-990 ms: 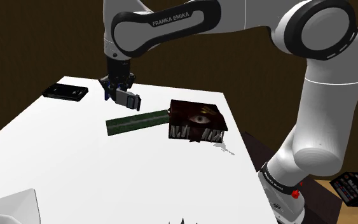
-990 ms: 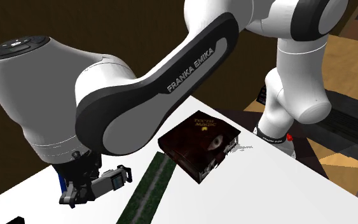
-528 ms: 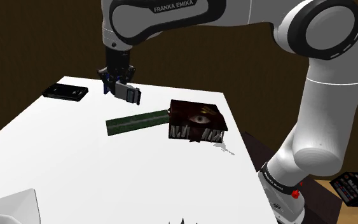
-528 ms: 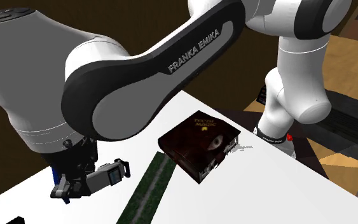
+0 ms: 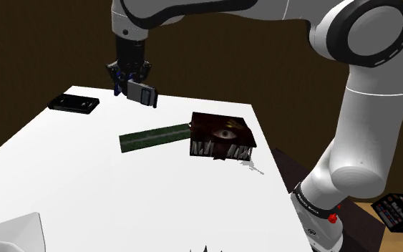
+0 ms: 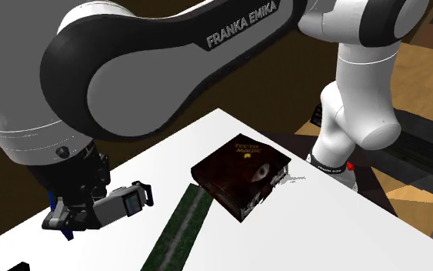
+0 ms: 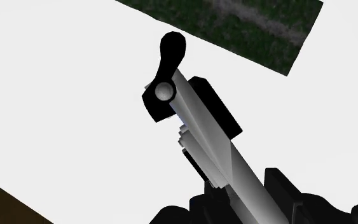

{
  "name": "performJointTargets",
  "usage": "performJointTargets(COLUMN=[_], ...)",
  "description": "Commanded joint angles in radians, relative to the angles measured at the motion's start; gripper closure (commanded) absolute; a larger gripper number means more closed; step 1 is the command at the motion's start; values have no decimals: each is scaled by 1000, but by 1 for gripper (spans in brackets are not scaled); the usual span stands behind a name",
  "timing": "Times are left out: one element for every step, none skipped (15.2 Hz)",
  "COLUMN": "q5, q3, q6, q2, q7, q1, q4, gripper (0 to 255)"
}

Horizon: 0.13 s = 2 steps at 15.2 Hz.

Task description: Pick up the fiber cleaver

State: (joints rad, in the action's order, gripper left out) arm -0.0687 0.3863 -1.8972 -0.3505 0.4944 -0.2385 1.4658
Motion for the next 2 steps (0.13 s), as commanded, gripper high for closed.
performJointTargets(q5=[1, 1], q3=[0, 0], q6=[15, 15], q2=[1, 1], q7=[-2, -2], q1=[1, 1], q4=[-14, -14], gripper=[255, 255])
